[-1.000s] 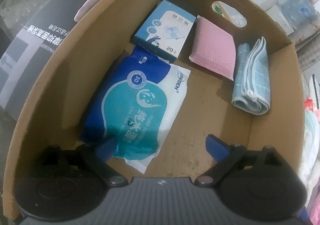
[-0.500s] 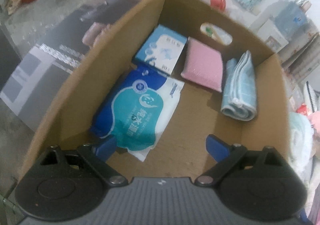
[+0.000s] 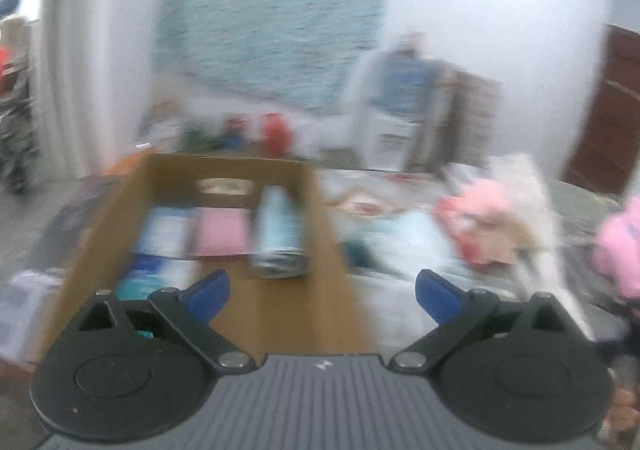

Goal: Organize soft objects
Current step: 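Move both tools from the box back over the pile of soft items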

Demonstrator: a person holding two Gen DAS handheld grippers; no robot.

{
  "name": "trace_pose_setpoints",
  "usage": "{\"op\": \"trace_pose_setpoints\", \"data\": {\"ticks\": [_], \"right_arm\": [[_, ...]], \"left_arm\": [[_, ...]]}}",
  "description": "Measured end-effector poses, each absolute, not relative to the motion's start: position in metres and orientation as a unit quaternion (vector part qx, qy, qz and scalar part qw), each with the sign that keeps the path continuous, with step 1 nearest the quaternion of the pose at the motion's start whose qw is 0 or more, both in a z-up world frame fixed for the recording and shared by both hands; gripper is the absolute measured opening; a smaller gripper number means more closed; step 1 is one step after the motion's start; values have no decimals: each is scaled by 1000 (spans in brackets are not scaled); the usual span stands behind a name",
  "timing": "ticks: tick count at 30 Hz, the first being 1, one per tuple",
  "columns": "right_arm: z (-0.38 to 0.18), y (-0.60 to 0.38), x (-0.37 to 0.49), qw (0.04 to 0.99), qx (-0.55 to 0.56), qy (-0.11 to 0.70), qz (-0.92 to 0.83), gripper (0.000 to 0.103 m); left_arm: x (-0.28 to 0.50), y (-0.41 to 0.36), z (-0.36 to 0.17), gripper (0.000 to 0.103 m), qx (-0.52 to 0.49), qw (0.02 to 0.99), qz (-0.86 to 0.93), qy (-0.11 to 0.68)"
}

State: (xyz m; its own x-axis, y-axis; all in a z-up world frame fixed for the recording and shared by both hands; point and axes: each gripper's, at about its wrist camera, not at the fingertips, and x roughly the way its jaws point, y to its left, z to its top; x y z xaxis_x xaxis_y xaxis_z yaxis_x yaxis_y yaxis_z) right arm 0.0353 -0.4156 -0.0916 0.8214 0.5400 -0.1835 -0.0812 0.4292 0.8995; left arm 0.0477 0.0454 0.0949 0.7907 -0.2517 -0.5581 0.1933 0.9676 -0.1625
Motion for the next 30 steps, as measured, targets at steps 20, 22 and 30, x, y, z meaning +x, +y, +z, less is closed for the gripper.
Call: {"op": "trace_pose_setpoints", "data": {"ticks": [20,22,30], "right_arm": [[-125,-430,7,815,514,227,142,95],[-125,-431,9,818,511,227,136,95],[-112,-441,24,828,505,205,133,95]], "left_arm": [[46,-159,1,99,95,894,-298,320],[47,-168,-6,99,107,894,-296,319],[63,-180,-13,98,95,901,-294,305]]}}
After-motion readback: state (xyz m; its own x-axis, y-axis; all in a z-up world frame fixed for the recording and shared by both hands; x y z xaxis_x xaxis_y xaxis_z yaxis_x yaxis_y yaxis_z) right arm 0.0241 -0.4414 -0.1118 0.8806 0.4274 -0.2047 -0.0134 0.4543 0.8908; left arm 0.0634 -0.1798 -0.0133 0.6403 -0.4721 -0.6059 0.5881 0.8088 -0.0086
